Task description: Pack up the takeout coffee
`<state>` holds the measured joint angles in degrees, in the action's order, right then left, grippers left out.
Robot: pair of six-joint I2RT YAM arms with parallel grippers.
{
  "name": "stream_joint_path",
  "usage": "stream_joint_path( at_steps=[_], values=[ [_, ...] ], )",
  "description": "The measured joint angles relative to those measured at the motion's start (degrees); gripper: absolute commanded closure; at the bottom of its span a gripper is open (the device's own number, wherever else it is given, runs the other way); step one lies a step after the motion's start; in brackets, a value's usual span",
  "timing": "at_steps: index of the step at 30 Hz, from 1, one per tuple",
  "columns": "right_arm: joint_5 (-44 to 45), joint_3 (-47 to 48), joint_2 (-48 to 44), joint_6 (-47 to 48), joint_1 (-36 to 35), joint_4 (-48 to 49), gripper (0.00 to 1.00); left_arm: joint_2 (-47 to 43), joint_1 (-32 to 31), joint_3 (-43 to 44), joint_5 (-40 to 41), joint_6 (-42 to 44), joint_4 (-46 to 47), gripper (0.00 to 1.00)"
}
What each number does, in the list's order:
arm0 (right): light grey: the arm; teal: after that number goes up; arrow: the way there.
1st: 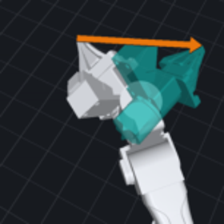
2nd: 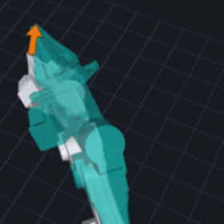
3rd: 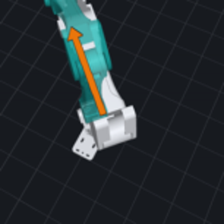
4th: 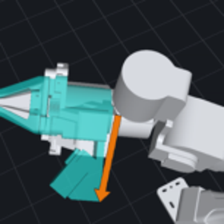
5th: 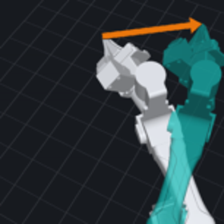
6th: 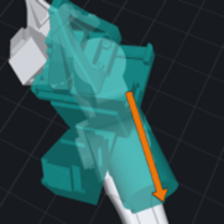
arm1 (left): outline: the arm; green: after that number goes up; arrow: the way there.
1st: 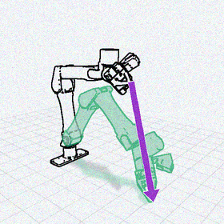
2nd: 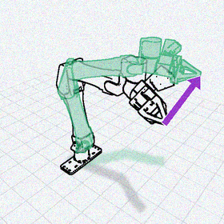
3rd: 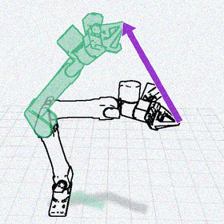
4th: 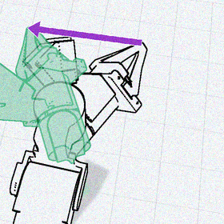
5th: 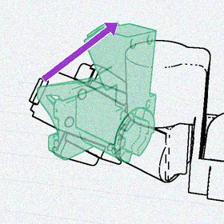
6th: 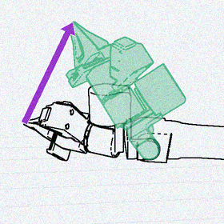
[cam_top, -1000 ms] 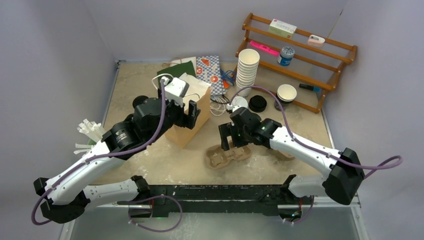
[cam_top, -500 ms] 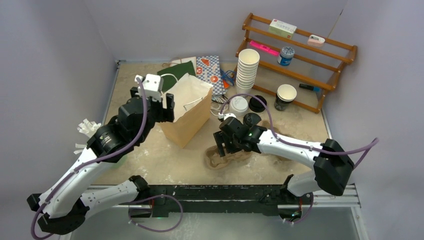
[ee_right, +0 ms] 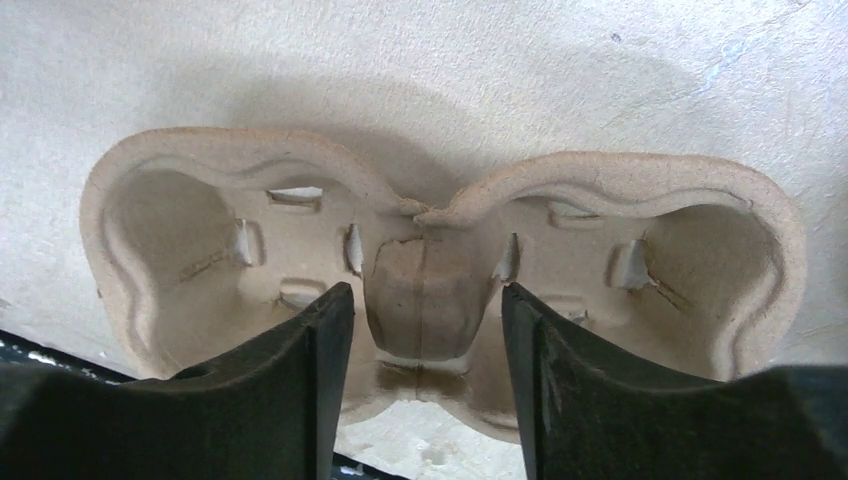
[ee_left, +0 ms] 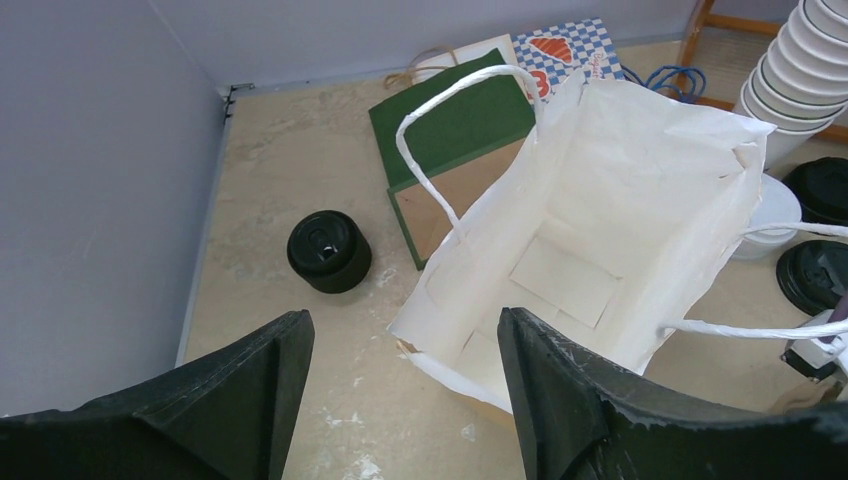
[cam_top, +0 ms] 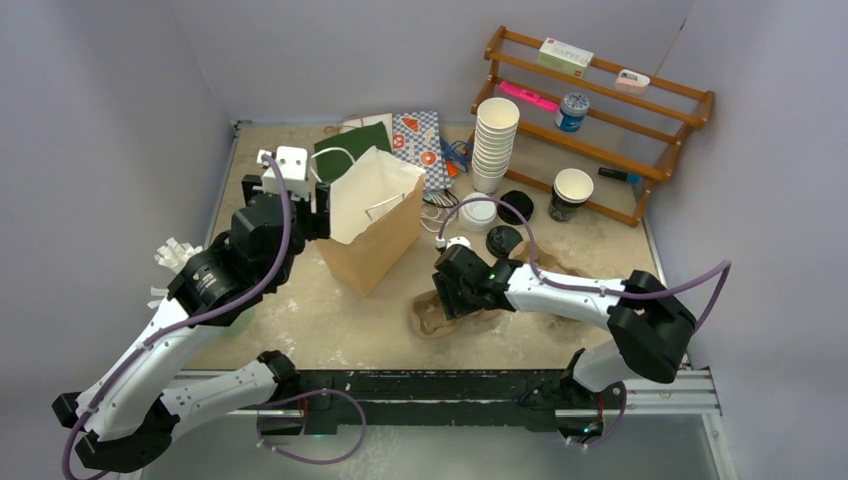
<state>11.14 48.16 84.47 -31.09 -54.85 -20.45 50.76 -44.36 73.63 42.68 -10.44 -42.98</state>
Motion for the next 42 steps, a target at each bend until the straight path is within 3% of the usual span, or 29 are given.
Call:
stream_joint_path(
  at_steps=[4, 9, 21, 32, 42],
  values=[
    [0.2, 0.0, 0.0, 0.0, -0.1, 0.9, 0.57, 0.1, 0.0, 0.0, 1.1, 0.7, 0.0, 0.29],
    [0.5, 0.0, -2.3, 0.2, -0.2, 1.0, 0.62, 0.1, 0.0, 0.0, 2.2, 1.6, 0.0, 0.29],
    [4.6, 8.1, -19.3, 3.9, -0.3, -4.7, 0.67, 2.7, 2.4, 0.0, -0.4, 3.1, 0.0, 0.29],
    [15.6, 31.6, -19.7, 12.7, -0.3, -12.9, 0.70, 8.3, 12.3, 0.9, -11.8, 6.3, 1.2, 0.34],
    [22.2, 57.0, -4.3, 20.2, -0.3, -13.9, 0.72, 12.5, 20.1, 0.5, -24.0, 6.6, 4.7, 0.38]
  ],
)
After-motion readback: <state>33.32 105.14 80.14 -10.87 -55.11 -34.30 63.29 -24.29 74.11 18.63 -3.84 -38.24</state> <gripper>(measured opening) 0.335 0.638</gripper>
